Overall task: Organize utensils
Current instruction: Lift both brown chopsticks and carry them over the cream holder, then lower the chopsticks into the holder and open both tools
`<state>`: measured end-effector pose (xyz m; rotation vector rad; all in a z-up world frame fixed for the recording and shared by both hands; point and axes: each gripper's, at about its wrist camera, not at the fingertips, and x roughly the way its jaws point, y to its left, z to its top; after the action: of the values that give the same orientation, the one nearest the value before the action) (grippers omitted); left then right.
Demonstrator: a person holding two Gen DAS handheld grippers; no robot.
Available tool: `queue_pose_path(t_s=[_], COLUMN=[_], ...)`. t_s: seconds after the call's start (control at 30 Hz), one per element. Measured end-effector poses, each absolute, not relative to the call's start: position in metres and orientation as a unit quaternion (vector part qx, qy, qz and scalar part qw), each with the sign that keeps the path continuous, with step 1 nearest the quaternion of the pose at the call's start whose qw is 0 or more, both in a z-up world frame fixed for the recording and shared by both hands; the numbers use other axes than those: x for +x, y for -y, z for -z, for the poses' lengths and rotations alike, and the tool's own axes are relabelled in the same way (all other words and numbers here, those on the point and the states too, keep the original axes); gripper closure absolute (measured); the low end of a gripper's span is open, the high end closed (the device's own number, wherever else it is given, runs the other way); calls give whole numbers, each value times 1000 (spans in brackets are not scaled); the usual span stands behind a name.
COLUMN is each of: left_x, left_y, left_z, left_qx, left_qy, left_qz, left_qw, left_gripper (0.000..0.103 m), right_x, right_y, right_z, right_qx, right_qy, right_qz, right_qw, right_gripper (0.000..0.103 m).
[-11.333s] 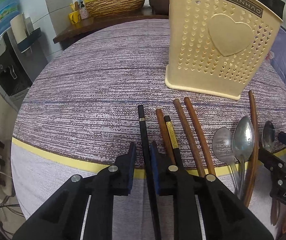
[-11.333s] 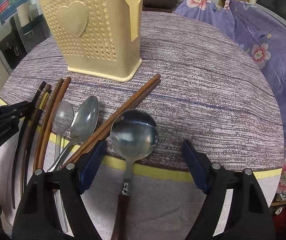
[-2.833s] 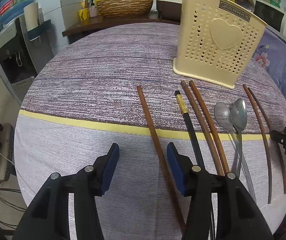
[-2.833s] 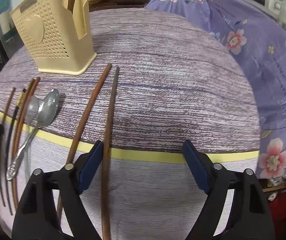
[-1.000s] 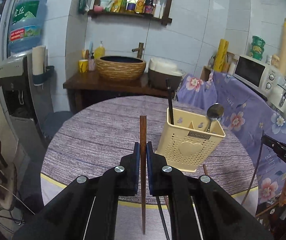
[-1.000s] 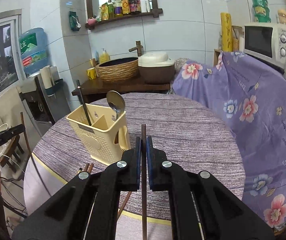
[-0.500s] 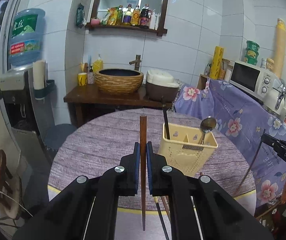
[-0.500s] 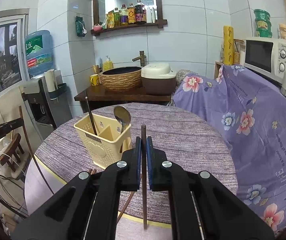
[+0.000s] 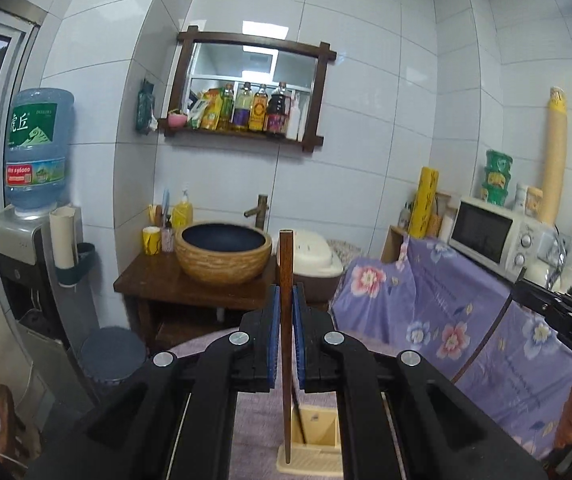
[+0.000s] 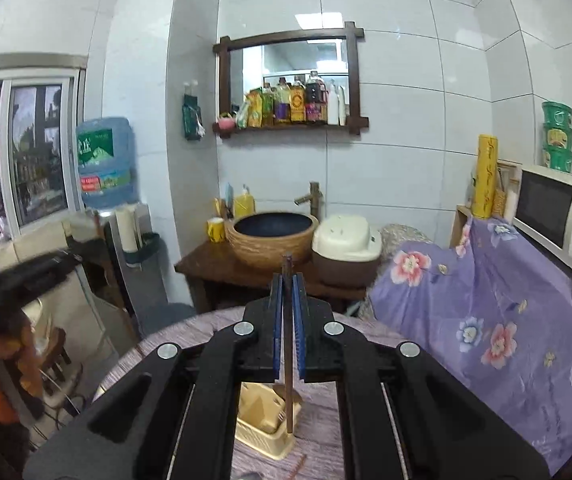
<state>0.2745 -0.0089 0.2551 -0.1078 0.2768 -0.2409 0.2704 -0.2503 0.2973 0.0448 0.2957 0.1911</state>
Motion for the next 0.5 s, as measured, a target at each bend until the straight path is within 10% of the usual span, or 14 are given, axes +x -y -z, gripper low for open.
queue_pose_path(t_s=[0.5], left_x=[327], left_y=[57], left_z=[-152], left_qx=[-54], left_qy=[-207], left_qz=[112], left_qw=[970], left_gripper=[95], right_x=[321], right_y=[227], right_z=[-202], right_qx=[31], right_qy=[-232], right_qz=[-103], right_qw=[967], right_gripper=[97])
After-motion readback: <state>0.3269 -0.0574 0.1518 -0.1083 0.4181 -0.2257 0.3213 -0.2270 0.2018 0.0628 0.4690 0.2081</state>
